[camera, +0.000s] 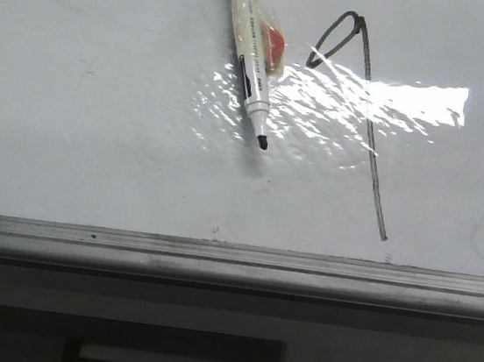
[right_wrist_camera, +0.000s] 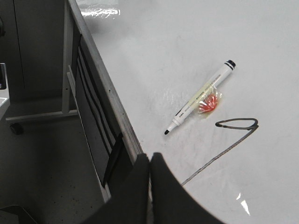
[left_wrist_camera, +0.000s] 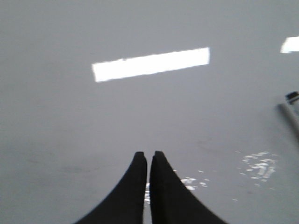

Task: Write number 9 on whiteboard

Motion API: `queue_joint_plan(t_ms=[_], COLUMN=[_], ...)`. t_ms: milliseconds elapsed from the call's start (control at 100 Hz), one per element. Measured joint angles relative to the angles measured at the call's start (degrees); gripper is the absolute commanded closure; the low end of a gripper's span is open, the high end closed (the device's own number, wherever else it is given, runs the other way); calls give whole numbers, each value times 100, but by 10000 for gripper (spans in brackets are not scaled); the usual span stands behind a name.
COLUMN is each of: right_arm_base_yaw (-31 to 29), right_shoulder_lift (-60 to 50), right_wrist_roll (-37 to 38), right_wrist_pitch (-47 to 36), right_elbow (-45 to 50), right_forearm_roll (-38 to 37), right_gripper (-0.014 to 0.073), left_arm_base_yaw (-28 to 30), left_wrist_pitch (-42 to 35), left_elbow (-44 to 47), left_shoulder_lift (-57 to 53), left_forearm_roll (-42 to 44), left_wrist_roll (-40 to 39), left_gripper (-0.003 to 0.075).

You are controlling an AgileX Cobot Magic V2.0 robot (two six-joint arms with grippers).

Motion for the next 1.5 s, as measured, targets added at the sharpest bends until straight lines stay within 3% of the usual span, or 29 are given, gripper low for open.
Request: queue_joint_plan(t_ms=[120, 170, 360, 460, 550, 690, 850, 1500], right_arm_base_yaw=[0, 0, 0, 0, 0, 0, 0, 0], right_shoulder_lift=[0, 0, 0, 0, 0, 0, 0, 0], right_wrist_roll=[0, 0, 0, 0, 0, 0, 0, 0], right_wrist_pitch=[0, 0, 0, 0, 0, 0, 0, 0], right_elbow=[0, 0, 0, 0, 0, 0, 0, 0], right_forearm_roll=[0, 0, 0, 0, 0, 0, 0, -10], right_gripper=[635, 635, 635, 635, 635, 635, 635, 635], left_arm_base_yaw=[1214, 1662, 3009, 3626, 4100, 4564, 4826, 5001], left_wrist_pitch=[718, 1084, 2390, 3305, 4032, 4980, 5383, 5312], left_elbow=[600, 877, 1760, 1937, 2058, 2171, 2171, 2179], left_shoulder_lift=[-438, -674, -1587, -1952, -2212, -2588, -2882, -2882], left_forearm_roll=[1387, 2450, 6360, 7472, 8168, 8452, 8075, 7823], left_wrist_roll=[-1108, -1837, -5475, -6727, -7253, -7449, -7498, -7496], left_gripper=[741, 741, 741, 741, 741, 741, 741, 741])
